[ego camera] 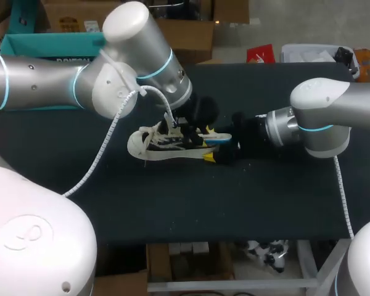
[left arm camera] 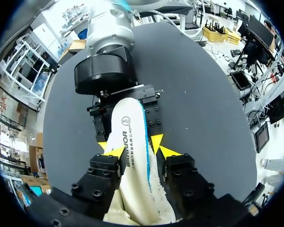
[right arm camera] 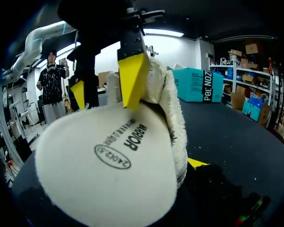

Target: Open the shoe tongue, take the insole out of the shoe, put the insole back into the shoe, and pack the shoe into the shoebox

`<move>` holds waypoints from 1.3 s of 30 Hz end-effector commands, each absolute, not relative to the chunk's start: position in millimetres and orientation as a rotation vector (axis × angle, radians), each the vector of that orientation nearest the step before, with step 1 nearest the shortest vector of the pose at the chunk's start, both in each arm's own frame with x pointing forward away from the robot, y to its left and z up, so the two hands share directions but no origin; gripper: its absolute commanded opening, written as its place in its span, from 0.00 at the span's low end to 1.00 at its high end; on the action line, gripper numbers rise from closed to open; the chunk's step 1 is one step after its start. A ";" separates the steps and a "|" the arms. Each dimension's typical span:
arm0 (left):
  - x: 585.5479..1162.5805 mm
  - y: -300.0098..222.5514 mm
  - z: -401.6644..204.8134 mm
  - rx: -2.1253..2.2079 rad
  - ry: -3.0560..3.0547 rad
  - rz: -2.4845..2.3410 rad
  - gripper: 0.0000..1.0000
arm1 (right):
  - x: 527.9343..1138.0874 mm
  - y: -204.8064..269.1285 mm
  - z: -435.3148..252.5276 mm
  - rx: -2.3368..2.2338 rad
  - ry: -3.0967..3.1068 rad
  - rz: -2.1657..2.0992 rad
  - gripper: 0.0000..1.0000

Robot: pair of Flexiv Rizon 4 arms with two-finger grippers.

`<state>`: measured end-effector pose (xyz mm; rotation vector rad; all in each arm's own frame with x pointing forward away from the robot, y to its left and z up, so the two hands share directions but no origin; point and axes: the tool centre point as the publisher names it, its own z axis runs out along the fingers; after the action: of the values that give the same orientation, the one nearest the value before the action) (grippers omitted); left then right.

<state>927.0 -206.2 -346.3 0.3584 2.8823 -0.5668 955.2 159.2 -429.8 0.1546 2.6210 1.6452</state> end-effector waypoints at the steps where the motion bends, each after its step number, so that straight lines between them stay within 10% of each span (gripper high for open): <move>1: 931.3 -211.8 -356.2 0.351 2.874 -0.557 0.44 | 954.8 158.1 -433.0 0.152 2.620 1.651 0.00; 21: 951.4 -208.7 -347.1 0.306 2.841 -0.619 0.36 | 954.8 158.1 -433.0 0.152 2.620 1.651 0.00; 26: 953.4 -208.3 -344.4 0.301 2.839 -0.630 0.00 | 954.8 158.1 -433.0 0.152 2.620 1.651 0.00; 39: 948.7 -203.4 -314.3 0.297 2.796 -0.692 0.00 | 954.8 158.1 -433.0 0.152 2.620 1.651 0.00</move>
<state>955.2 -210.0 -324.4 0.2936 2.8062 -0.6706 955.3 159.1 -429.7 0.1547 2.6209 1.6451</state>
